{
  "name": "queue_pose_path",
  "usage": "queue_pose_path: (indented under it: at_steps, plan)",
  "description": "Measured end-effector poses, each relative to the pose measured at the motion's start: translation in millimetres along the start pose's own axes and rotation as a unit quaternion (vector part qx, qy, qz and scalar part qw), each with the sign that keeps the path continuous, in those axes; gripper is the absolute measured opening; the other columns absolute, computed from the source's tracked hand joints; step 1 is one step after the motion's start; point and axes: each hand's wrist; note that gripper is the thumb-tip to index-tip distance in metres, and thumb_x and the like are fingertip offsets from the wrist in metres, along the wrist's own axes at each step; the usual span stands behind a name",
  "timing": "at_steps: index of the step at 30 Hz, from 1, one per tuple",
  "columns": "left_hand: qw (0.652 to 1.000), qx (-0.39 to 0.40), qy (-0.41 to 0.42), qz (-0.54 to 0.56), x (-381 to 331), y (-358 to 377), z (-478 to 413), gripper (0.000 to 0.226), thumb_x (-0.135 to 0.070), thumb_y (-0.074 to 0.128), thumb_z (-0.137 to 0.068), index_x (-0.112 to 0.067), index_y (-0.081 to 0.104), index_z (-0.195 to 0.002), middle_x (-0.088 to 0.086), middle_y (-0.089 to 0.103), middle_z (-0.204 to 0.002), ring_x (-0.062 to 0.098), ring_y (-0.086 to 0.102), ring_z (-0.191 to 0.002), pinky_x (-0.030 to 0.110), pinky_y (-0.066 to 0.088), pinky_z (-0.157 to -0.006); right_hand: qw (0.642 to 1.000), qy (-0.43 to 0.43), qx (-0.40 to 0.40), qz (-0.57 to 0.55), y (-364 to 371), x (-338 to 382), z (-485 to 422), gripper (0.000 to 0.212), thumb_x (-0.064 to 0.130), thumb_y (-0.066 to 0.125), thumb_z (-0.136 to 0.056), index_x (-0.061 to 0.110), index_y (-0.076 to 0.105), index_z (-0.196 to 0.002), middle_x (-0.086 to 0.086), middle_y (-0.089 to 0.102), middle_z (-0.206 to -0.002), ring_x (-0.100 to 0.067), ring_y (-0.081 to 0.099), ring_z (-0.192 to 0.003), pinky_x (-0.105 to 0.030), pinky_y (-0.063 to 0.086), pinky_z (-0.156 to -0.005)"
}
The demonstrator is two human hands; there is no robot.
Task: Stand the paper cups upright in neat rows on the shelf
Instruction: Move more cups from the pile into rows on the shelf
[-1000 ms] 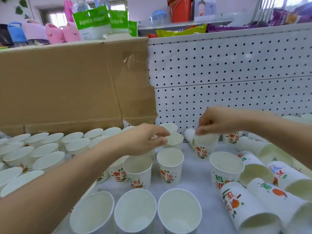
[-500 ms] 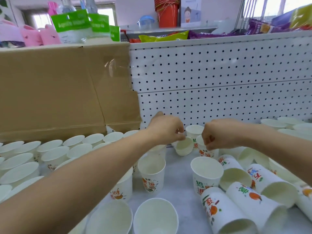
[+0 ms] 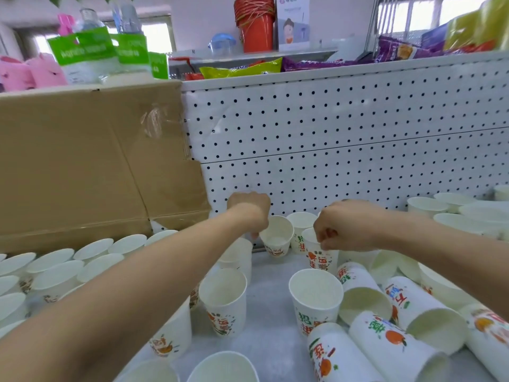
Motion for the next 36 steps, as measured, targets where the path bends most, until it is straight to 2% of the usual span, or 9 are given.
queue_pose_path:
  at_steps: [3,7,15,20,25,28,31,34,36]
  plan:
    - [1.000,-0.014,-0.013,0.000,3,4,-6,0.016,-0.013,0.063,-0.080,-0.017,0.064,-0.064,-0.002,0.068,-0.069,0.017,0.063,-0.067,0.027,0.051,-0.065,1.000,-0.007,0.004,-0.007,1,0,-2,0.010,0.032,0.063,-0.084,0.029,0.060,-0.075,0.013,0.057,-0.069,-0.009,0.054,-0.066,-0.021,0.034,-0.049]
    - [0.999,-0.041,-0.015,-0.016,9,8,-11,0.026,-0.020,0.050,-0.087,-0.017,0.046,-0.061,-0.003,0.049,-0.059,0.016,0.044,-0.052,0.024,0.031,-0.052,1.000,-0.019,0.006,-0.010,4,0,-4,0.006,0.034,0.063,-0.084,0.029,0.063,-0.079,0.013,0.058,-0.074,-0.010,0.055,-0.069,-0.021,0.035,-0.051]
    - [1.000,0.010,-0.021,0.008,11,12,-15,0.018,-0.024,0.056,-0.082,-0.020,0.054,-0.065,-0.005,0.049,-0.060,0.015,0.045,-0.054,0.021,0.032,-0.052,0.998,-0.050,-0.003,-0.044,5,6,-10,0.008,0.034,0.062,-0.087,0.029,0.067,-0.090,0.012,0.060,-0.081,-0.009,0.054,-0.077,-0.028,0.046,-0.064]
    - [1.000,-0.003,-0.027,-0.015,14,10,-9,0.024,-0.031,0.055,-0.084,-0.021,0.053,-0.062,-0.006,0.050,-0.058,0.014,0.046,-0.053,0.024,0.031,-0.053,0.998,-0.047,0.004,-0.050,5,12,-10,0.009,0.034,0.063,-0.087,0.030,0.068,-0.093,0.013,0.060,-0.084,-0.008,0.054,-0.080,-0.029,0.048,-0.067]
    - [0.999,-0.039,-0.026,-0.016,19,-4,9,0.035,-0.045,0.050,-0.091,-0.017,0.048,-0.070,-0.002,0.052,-0.067,0.017,0.048,-0.060,0.030,0.035,-0.066,0.997,-0.030,-0.001,-0.069,1,13,-2,0.016,0.035,0.063,-0.088,0.032,0.066,-0.104,0.014,0.059,-0.096,-0.007,0.053,-0.088,-0.028,0.048,-0.076]
    - [0.991,-0.086,0.036,0.099,21,-16,38,0.029,-0.045,0.050,-0.092,-0.019,0.063,-0.090,-0.003,0.063,-0.082,0.017,0.058,-0.074,0.028,0.039,-0.064,0.994,-0.018,-0.027,-0.103,-5,9,11,0.017,0.033,0.062,-0.090,0.036,0.065,-0.106,0.016,0.055,-0.097,-0.005,0.051,-0.092,-0.025,0.042,-0.076]
    - [0.933,-0.046,0.178,0.310,17,-27,87,0.021,-0.050,0.060,-0.087,-0.035,0.069,-0.099,-0.018,0.066,-0.082,-0.002,0.060,-0.076,0.014,0.042,-0.060,0.988,-0.019,-0.026,-0.154,-12,0,38,0.015,0.028,0.064,-0.088,0.040,0.067,-0.098,0.019,0.059,-0.093,0.002,0.053,-0.086,-0.019,0.043,-0.077]
    - [0.896,0.016,0.308,0.321,4,-29,127,0.033,-0.055,0.072,-0.075,-0.041,0.067,-0.104,-0.026,0.063,-0.099,-0.007,0.056,-0.096,0.007,0.040,-0.074,0.981,-0.012,0.038,-0.190,-19,-3,64,0.010,0.037,0.069,-0.082,0.041,0.069,-0.092,0.020,0.064,-0.089,0.008,0.055,-0.084,-0.017,0.047,-0.076]
    - [0.902,0.024,0.339,0.265,-8,-26,133,0.037,-0.053,0.078,-0.070,-0.040,0.068,-0.103,-0.022,0.061,-0.106,0.000,0.054,-0.101,0.019,0.042,-0.084,0.978,0.001,0.076,-0.194,-22,0,74,0.018,0.047,0.071,-0.076,0.042,0.069,-0.092,0.019,0.062,-0.088,0.007,0.055,-0.083,-0.022,0.049,-0.077]
Point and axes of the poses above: each hand's wrist, its own z-axis away from the middle knuckle, its own y-axis out of the palm, x = y × z
